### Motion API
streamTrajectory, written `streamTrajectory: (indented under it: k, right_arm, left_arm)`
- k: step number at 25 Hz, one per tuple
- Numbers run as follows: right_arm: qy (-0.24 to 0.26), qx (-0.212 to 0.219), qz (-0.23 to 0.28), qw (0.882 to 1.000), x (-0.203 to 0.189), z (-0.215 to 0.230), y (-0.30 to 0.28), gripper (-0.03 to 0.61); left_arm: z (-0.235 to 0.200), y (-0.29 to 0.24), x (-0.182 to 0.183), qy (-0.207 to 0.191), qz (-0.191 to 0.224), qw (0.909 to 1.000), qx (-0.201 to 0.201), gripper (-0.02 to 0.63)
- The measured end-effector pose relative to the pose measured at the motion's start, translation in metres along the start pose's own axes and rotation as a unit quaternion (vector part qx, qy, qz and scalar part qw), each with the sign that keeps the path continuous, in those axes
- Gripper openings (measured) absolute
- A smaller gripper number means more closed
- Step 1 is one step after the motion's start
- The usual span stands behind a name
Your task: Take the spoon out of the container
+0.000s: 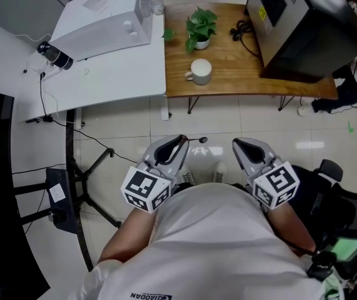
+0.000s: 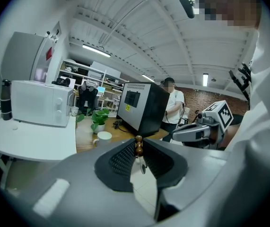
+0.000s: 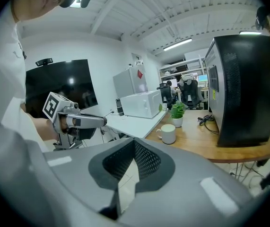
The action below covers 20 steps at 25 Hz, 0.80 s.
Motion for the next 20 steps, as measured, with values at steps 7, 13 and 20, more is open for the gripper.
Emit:
streamTrajectory:
  k: [7,13,20]
  right_arm:
    - [-0.002,-0.006,-0.002,1.0,0.004,-0.011,-0.01,0.006]
    - [-0.006,-0.008,-0.012,1.0,-0.002,-0.014,-0.012,0.006]
    - [-0.001,-0.003,-0.014,1.0,-0.002,-0.017,-0.013,0.006]
  left_arm:
    - [-0.011,0.011,0.003,-0.003,-0.003,1.0,-0.005,0.052]
    - [-0.018,0.016,0.006,-0.003,0.003,1.0,-0.001,0.053]
    - [-0.018,0.018,0.003,0.003,0.002,1.0,-0.001,0.052]
Point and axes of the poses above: the fingertips, and each gripper's own axes: y backward along the fingers, z to its right, x out of its top, the point moved 2 cm from there along y, backward along the fingers, and after that the axes turned 9 degrees about y, right-handed, at the moved point
